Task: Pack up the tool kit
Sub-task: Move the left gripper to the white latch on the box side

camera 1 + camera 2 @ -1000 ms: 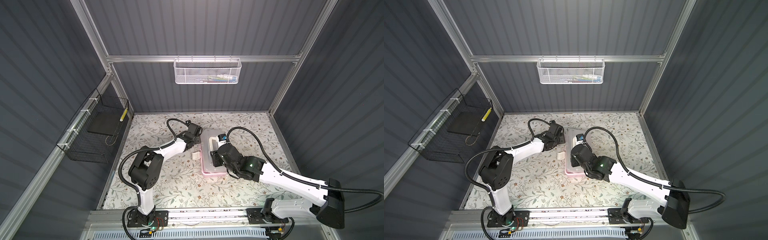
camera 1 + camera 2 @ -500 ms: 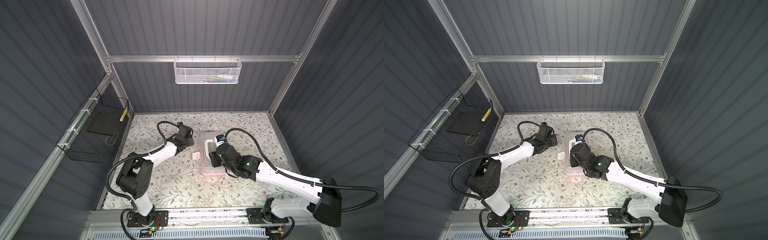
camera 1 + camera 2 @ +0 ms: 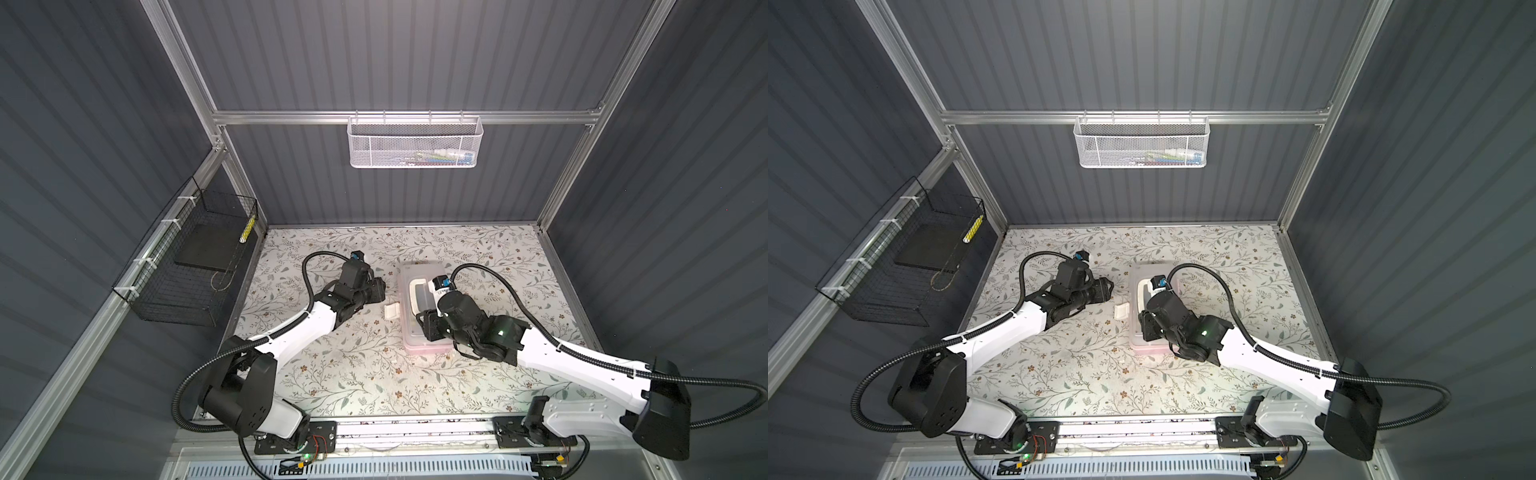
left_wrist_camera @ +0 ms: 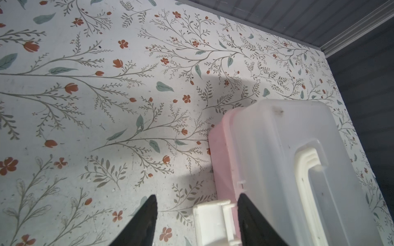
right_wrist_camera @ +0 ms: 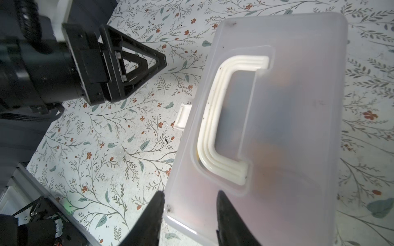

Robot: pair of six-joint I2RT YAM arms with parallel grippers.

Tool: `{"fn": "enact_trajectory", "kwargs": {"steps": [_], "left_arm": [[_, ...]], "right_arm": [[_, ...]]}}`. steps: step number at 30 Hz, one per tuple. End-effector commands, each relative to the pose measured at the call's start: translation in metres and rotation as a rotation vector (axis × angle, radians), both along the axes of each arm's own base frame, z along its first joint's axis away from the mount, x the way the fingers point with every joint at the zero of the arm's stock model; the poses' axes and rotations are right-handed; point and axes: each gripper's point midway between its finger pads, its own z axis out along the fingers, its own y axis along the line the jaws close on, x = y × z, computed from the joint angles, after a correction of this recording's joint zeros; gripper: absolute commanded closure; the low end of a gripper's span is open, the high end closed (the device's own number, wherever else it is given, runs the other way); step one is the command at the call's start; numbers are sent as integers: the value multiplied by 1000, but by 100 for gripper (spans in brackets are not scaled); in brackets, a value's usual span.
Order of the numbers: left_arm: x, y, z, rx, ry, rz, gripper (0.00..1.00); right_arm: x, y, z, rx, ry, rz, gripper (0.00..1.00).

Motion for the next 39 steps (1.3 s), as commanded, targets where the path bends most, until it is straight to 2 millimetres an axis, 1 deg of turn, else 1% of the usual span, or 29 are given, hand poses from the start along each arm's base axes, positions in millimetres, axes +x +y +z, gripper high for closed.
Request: {"fn": "enact_trajectory", "kwargs": {"steps": [1,4,7,14,18,21,27,32,36,39], "left_arm": [[-10,1,-1,-4,-5,-45,38],[-15,5,-6,-6,1,-40,39],[-19,11,-14,-17,11,-24,39],[-24,15,-37,-20,54,-15,42],[-24,8,-40,-66,53,-33,45],[-24,1,-48,-99,72,-54,47],[-26,-11,-59,-206,102,-93,46],[-29,-15,-68,-288,131,-111,46],[-33,-19,-71,-376,153,-137,48],[-33,-23,-74,-409,166,-151,53]], "right_arm": [[-3,-2,-1,27,17,-3,58],[-3,-6,-4,22,19,-13,57],[-1,-10,-14,12,37,-28,58],[-5,-13,-35,-2,75,-37,58],[-9,-15,-52,-15,112,-39,58],[-12,-16,-58,-7,125,-41,58],[-13,-18,-64,-15,133,-41,58],[-14,-16,-64,-13,135,-32,58],[-13,-15,-63,-15,129,-30,58],[-12,-16,-62,-23,122,-33,58]]}}
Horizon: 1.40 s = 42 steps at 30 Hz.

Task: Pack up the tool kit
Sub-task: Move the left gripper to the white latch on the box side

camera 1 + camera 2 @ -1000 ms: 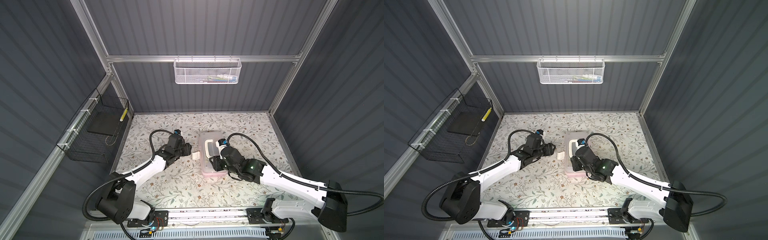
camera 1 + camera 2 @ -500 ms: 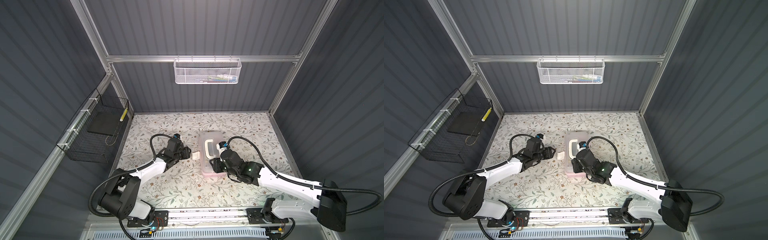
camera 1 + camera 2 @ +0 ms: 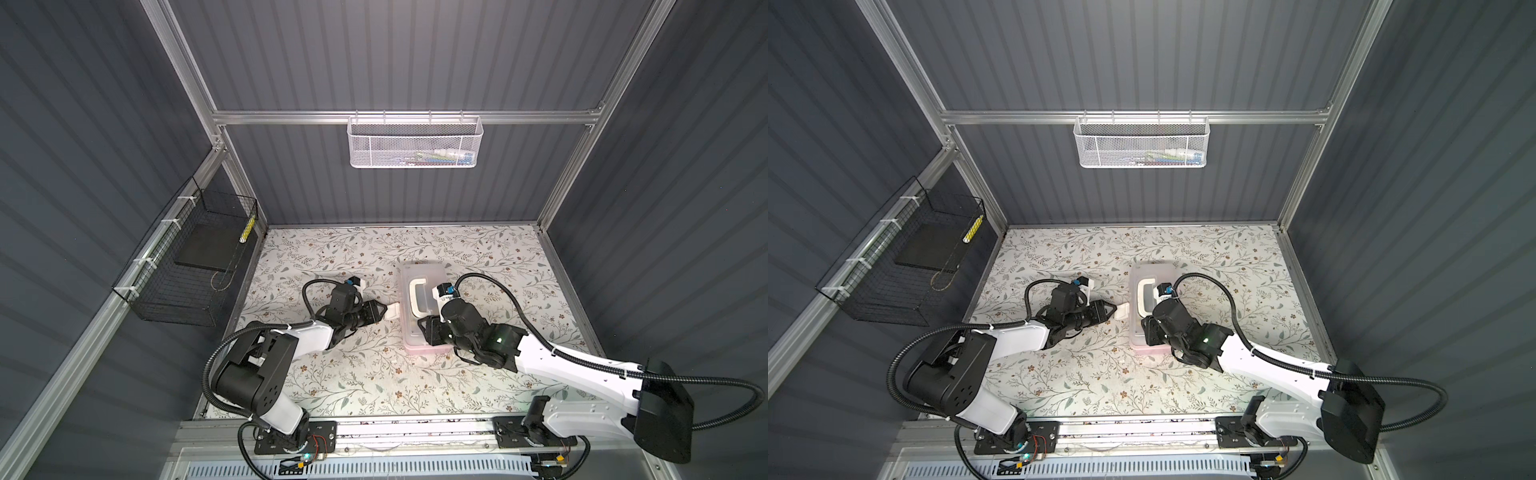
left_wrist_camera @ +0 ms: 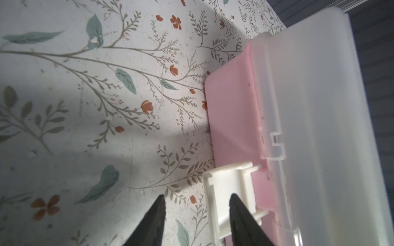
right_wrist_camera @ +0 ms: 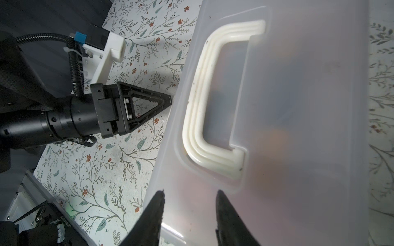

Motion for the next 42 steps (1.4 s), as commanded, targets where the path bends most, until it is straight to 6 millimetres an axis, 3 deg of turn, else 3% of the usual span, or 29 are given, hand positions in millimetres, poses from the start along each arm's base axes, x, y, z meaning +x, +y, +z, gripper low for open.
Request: {"fn": "enact_trajectory", "kwargs": {"steps": [1,11,17,22,30,38,42], "left_arm": [[0,-11,8,-96,-3,-39,53],[0,-15,-2,-103,16,-51,55],[-1,-18,-4,-122,24,-64,55],[-2,-18,-3,-132,20,-62,55],[2,-23,2,-157,15,-74,57],[1,-26,2,-177,21,-85,61],[0,-28,2,-193,32,-90,63]], "right_arm": [[-9,-12,-28,-86,70,3,58],[6,-11,-7,-74,16,-1,59],[21,4,26,-36,-59,34,61],[30,23,36,-14,-72,83,62],[39,42,13,24,-10,121,64],[30,32,-26,16,79,95,65],[26,28,-36,8,101,88,65]]}}
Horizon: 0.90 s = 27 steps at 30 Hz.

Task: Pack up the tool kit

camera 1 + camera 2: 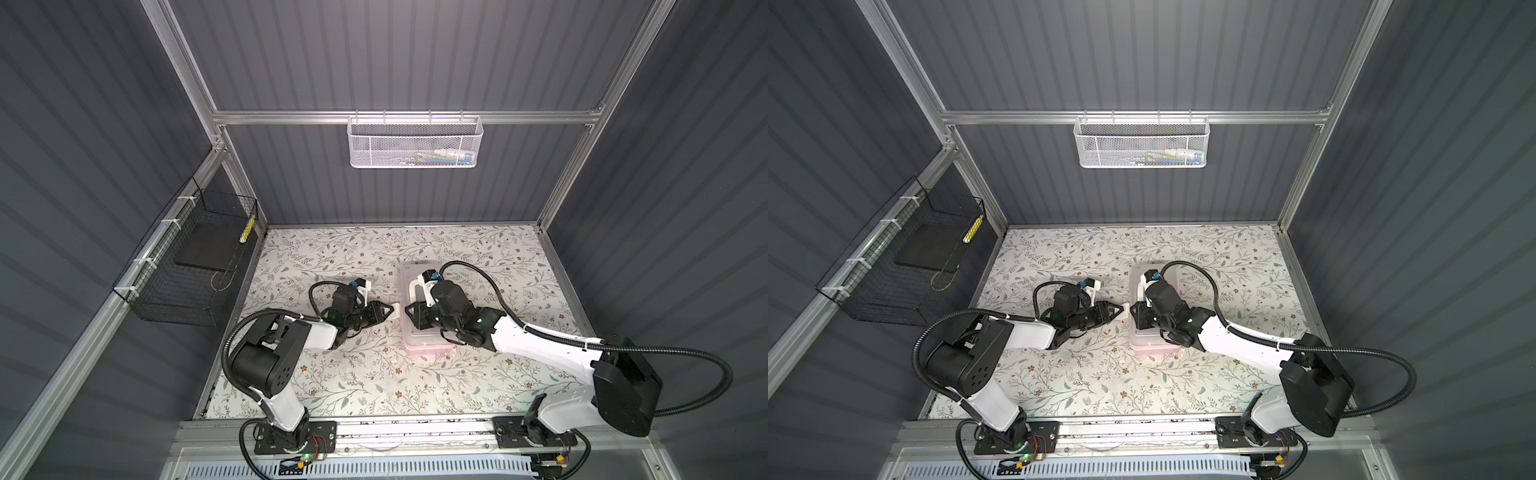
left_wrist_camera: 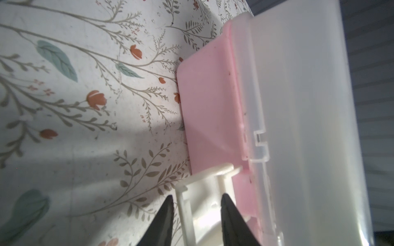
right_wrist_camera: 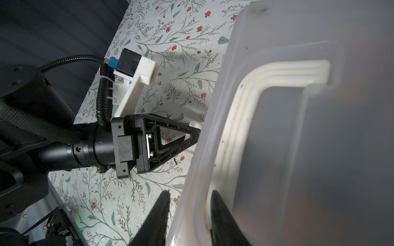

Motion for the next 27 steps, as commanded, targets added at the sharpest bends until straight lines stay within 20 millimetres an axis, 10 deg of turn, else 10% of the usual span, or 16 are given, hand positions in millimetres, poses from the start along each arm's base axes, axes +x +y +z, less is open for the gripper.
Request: {"fn": "enact_trajectory", "kwargs": {"steps": [1,27], "left_arm": [[1,-5,4,-38,4,-18,64],[-4,-7,37,-81,-18,-41,86]], "right_arm": [[-15,-10,-35,-56,101,5,65],[-14,-20,-45,-84,127,-22,63]]}}
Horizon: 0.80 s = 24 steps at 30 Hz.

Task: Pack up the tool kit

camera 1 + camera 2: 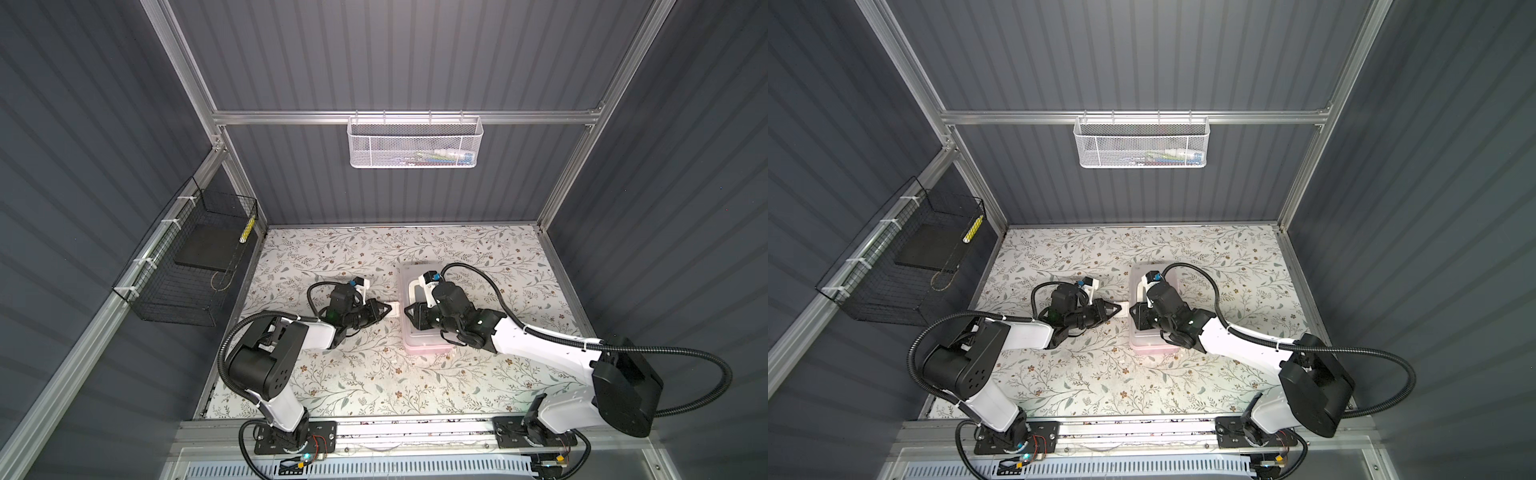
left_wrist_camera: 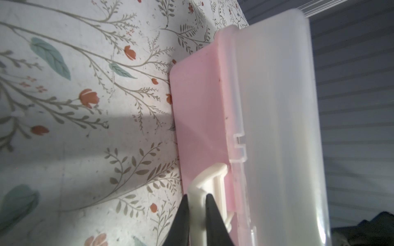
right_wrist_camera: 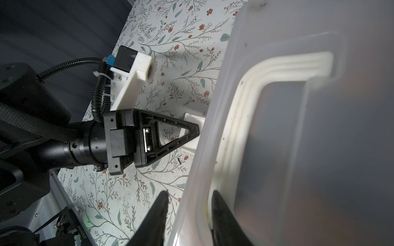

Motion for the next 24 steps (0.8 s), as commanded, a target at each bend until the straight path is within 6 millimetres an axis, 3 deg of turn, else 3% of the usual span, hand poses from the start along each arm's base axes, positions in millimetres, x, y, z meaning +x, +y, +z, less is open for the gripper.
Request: {"fn": "enact_trajectory", "kwargs": {"steps": [1,6,11,24], "left_arm": [[-2,-6,25,-28,-54,-46,86],[-2,-8,33,-41,-62,-57,85],[-2,-9,40,-55,-66,-57,73],[-8,-11,48,-75,-84,-78,72]], "right_arm": [[-14,-19,-44,-112,110,-13,64],[-14,-19,-46,-115,116,-13,64],[-13,-17,-43,-109,114,-10,64],[-14,-18,-48,-114,124,-13,64]]}}
